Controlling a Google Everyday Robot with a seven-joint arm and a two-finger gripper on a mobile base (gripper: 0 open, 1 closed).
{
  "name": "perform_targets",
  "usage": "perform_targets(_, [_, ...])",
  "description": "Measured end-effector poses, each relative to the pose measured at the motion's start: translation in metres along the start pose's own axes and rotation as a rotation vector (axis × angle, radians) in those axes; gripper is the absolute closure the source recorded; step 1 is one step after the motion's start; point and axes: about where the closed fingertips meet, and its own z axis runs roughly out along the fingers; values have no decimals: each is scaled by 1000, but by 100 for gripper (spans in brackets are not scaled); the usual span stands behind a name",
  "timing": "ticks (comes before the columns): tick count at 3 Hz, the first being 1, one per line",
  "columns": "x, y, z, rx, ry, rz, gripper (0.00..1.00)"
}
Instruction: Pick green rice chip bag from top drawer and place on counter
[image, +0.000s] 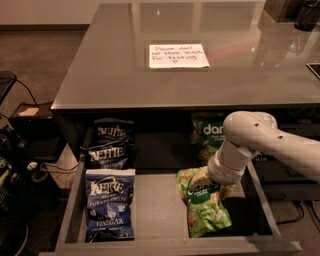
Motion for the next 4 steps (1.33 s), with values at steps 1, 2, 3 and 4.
perform_targets(1, [-6,-16,-16,81,-59,71,81])
perform_targets(2, [-21,-42,-54,212,-121,143,100])
perform_targets(3, [-40,-60,-102,313,-136,150,100])
perform_targets(4, [-59,-84,-152,352,-104,129,100])
